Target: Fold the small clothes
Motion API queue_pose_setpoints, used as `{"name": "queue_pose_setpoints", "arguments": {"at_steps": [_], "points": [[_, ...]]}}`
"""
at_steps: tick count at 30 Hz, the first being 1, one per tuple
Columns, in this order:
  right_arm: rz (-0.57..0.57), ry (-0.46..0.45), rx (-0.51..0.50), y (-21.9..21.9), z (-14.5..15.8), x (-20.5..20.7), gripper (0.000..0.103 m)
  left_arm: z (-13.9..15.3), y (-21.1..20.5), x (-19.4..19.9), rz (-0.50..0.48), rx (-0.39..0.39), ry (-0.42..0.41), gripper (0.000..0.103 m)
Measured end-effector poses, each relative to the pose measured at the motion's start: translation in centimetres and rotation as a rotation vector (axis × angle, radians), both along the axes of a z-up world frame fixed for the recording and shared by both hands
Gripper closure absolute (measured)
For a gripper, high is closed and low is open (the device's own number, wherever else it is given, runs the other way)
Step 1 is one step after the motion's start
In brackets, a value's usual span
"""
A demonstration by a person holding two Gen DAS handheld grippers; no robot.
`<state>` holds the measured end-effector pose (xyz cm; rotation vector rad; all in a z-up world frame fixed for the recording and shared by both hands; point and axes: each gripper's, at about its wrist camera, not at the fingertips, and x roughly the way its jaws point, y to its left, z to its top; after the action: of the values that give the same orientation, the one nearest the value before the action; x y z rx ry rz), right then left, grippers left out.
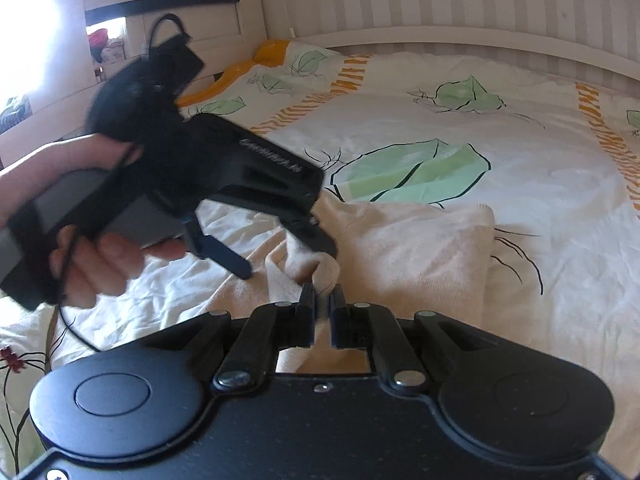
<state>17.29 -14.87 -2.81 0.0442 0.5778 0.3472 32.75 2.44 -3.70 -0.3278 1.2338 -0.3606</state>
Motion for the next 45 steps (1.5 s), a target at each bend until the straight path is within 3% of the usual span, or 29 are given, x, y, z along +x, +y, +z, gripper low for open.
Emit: {"name": "queue_pose_setpoints", "arguments": {"at_steps": [5,9,10,11,14,15,19,24,27,30,32,36,41,45], "points": [[0.018,0.004,0.008,0.1,-0.3,-0.3,0.091,0.0,0.2,1.0,0.029,-0.053,-0.005,0.012],[0.042,0.007,0.01,0.9,-0.7,-0.4,0.091,-0.3,-0.4,1.8,0.022,-0.036,-0.027,0.015],[0.047,0.005,0.013,1.1,-0.7,-0.4,0.091,-0.5,-0.5,1.9,0.025,-0.03,-0.042,0.03],[0.053,0.003,0.015,1.3,-0.7,-0.5,0.091,-0.6,-0.6,1.9,0.042,-0.019,-0.061,0.053],[0.064,-0.004,0.013,1.9,-0.9,-0.8,0.091,-0.8,-0.1,1.6,0.115,-0.042,-0.105,0.089],[0.066,-0.007,0.013,2.1,-0.9,-0.9,0.091,-0.7,-0.2,1.6,0.1,-0.057,-0.115,0.089],[0.054,-0.037,0.018,2.6,-0.4,-1.4,0.091,1.7,-0.6,1.0,0.011,0.0,-0.216,0.09],[0.093,-0.088,0.002,4.5,0.7,-1.9,0.091,4.8,0.7,0.7,-0.048,-0.011,-0.291,0.09],[0.124,-0.061,-0.036,6.5,-0.3,-0.8,0.091,3.2,1.3,1.5,-0.077,0.04,-0.267,0.09],[0.163,0.026,-0.066,8.4,-2.2,0.7,0.089,-0.2,2.0,2.7,-0.071,0.08,-0.178,0.088],[0.196,0.066,-0.082,9.3,-3.1,1.1,0.079,-1.7,2.6,3.1,-0.039,0.045,-0.171,0.08],[0.241,0.051,-0.061,9.3,-2.7,-0.1,0.07,-1.4,4.2,3.4,0.023,-0.018,-0.166,0.077],[0.24,-0.024,-0.015,6.9,-0.8,-1.9,0.044,1.9,5.4,2.2,0.062,0.163,-0.309,0.074],[0.128,-0.071,0.03,3.3,0.6,-1.8,0.03,4.7,6.1,-0.4,0.076,0.142,-0.382,0.071]]}}
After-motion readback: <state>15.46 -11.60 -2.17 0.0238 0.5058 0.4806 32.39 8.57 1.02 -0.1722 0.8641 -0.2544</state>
